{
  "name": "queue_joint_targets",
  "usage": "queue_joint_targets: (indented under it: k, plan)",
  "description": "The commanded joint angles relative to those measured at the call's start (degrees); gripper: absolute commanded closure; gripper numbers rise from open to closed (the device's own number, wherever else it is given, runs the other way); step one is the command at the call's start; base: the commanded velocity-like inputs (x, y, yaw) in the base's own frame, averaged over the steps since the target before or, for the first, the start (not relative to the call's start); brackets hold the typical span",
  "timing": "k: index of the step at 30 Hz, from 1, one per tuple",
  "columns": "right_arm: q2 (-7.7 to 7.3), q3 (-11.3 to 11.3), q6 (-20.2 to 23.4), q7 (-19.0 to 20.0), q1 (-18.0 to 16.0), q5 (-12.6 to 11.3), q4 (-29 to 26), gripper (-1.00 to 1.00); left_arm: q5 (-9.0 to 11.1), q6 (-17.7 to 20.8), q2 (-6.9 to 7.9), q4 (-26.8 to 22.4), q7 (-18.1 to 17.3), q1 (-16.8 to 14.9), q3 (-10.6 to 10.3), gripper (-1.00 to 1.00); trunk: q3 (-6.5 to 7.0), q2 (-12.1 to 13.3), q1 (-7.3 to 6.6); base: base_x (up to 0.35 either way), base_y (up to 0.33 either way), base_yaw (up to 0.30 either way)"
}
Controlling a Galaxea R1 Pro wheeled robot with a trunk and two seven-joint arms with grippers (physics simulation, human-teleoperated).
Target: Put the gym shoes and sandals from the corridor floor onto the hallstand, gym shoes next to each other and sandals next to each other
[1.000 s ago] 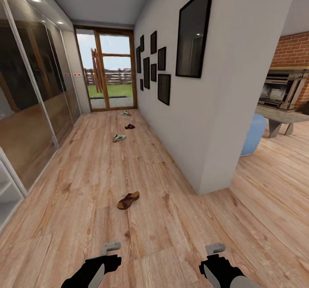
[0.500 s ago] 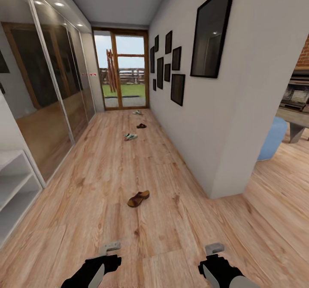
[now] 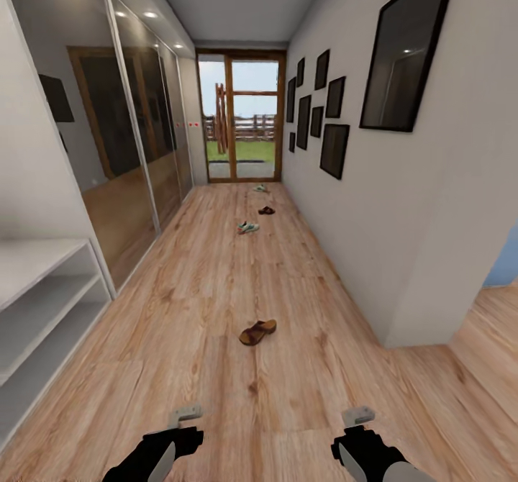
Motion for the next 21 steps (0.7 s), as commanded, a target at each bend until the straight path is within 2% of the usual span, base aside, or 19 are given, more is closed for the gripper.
queue_joint_targets:
  k: [1,6,9,21]
  plan:
    - [0.0,0.0,0.0,0.0,0.0,0.0,0.0,-1.0,-0.01,0.0,0.0,0.0,0.01,0.0,0.0,-1.0,0.0,0.0,0.0,0.171,0.0,0.292]
    - [0.01,-0.01,0.0,0.0,0.0,0.0,0.0,-1.0,-0.01,0.0,0.0,0.04,0.02,0.0,0.0,-1.0,0.0,0.0,0.0,0.239,0.0,0.28]
    - [0.01,0.02,0.0,0.0,0.0,0.0,-0.01,-1.0,-0.01,0.0,0.0,0.07,0.03,0.0,0.0,-1.0,0.0,0.0,0.0,0.303,0.0,0.142]
    - [0.02,0.06,0.0,0.0,0.0,0.0,-0.03,-1.0,-0.01,0.0,0.0,0.1,0.04,0.0,0.0,-1.0,0.0,0.0,0.0,0.329,-0.002,0.054]
